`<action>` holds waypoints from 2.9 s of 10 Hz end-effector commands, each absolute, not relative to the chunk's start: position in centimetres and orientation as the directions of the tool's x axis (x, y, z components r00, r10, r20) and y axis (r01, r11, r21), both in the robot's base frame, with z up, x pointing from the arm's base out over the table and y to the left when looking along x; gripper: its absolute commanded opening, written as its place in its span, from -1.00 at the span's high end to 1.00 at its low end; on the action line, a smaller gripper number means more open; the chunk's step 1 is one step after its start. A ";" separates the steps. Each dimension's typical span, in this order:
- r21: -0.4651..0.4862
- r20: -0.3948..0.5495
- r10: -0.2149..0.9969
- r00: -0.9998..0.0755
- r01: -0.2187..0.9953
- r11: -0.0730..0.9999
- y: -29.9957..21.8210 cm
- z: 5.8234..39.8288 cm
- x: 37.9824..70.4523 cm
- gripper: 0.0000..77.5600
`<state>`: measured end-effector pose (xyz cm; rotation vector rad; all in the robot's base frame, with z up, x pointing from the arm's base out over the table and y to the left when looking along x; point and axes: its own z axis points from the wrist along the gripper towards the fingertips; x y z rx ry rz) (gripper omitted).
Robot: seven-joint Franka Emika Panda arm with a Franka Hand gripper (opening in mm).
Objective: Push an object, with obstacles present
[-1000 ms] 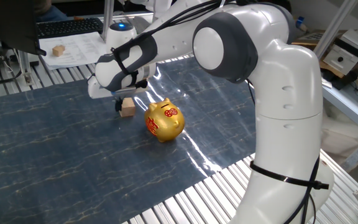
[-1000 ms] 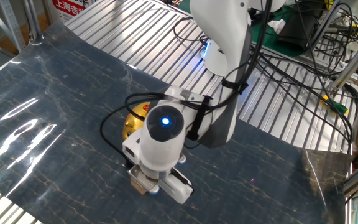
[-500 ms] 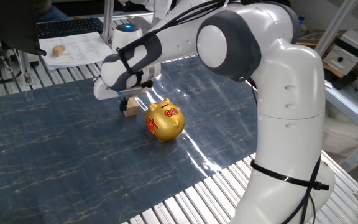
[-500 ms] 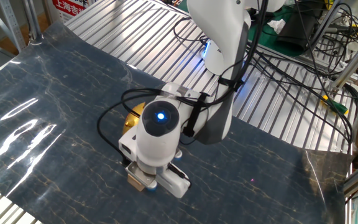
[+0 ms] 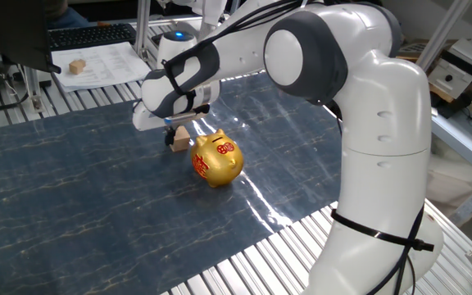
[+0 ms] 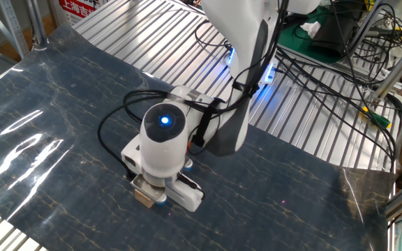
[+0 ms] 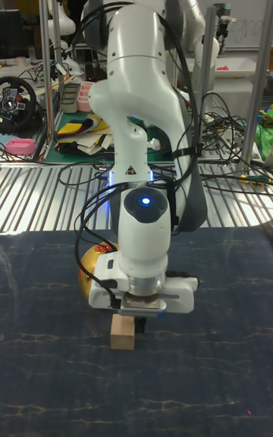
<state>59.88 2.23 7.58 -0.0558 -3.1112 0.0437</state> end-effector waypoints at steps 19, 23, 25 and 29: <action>-0.030 0.010 -0.039 -0.999 -0.039 0.999 -8.2 8.5 58.7 1.00; -0.030 -0.001 -0.054 -0.999 -0.054 0.998 -9.5 8.2 58.4 1.00; -0.030 -0.002 -0.062 -0.998 -0.061 0.998 -9.8 8.1 58.3 1.00; -0.030 -0.005 -0.073 -0.997 -0.073 0.997 -10.4 8.0 58.2 1.00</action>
